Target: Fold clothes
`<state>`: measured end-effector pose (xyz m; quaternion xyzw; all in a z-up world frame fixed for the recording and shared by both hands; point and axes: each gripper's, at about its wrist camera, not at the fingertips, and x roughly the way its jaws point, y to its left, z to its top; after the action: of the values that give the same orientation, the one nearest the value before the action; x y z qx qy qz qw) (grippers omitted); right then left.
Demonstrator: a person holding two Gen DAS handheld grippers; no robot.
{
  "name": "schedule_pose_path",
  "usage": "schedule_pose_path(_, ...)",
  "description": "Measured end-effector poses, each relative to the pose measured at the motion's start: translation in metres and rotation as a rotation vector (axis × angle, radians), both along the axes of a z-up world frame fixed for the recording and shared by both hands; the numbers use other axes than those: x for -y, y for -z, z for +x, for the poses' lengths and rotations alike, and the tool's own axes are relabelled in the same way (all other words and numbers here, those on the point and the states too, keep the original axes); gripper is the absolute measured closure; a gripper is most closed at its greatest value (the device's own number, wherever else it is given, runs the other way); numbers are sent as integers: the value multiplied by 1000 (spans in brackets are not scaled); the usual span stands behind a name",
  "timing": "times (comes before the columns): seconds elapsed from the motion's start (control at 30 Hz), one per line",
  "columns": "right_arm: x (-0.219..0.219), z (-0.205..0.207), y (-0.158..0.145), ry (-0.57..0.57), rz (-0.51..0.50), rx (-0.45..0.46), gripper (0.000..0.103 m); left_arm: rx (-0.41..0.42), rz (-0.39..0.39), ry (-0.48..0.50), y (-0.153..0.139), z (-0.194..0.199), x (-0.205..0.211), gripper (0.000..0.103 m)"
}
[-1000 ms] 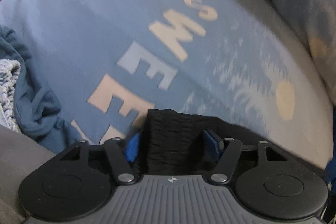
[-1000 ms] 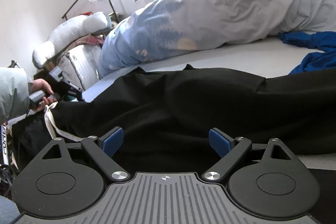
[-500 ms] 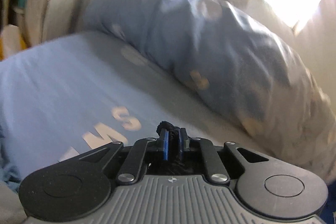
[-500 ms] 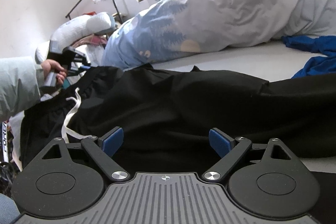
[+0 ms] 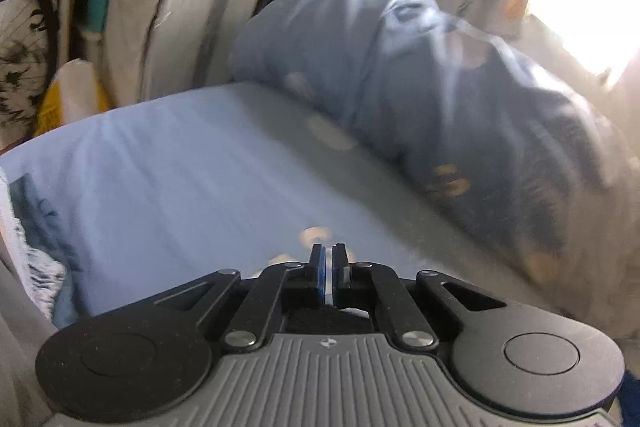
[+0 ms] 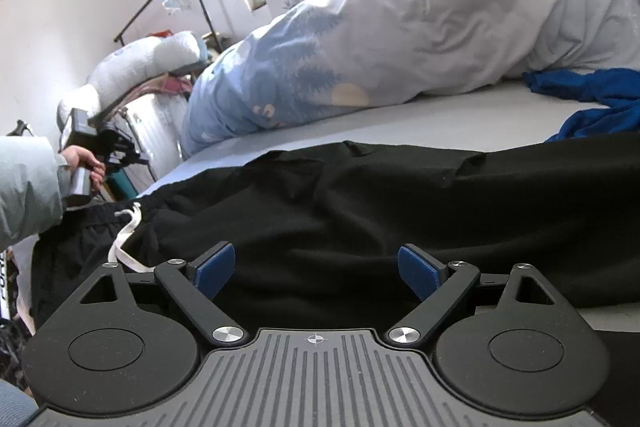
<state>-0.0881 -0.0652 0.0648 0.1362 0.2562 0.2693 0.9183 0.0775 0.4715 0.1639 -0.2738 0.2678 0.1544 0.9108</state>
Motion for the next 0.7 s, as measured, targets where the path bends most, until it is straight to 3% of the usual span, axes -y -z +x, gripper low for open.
schedule_pose_path(0.07, 0, 0, -1, -1, -3, 3, 12, 45, -12, 28, -6, -13, 5, 73)
schedule_pose_path(0.13, -1, -1, -3, -2, -3, 10, 12, 77, -16, 60, -13, -29, 9, 44)
schedule_pose_path(0.23, -1, -2, -5, -4, -2, 20, 12, 115, 20, 95, -23, -61, 15, 18)
schedule_pose_path(0.37, -1, -4, -9, -7, -1, 34, 11, 156, 17, 98, -31, -117, 18, 10)
schedule_pose_path(0.47, -1, -5, -15, -13, -5, 54, 11, 157, 79, 72, -37, -155, 22, 0)
schedule_pose_path(0.63, 1, -13, -23, -14, -7, 100, 7, 80, 163, 87, -33, -198, 35, 0)
schedule_pose_path(0.7, 1, -15, -26, -16, -6, 119, 7, 24, 161, 74, -23, -208, 37, 0)
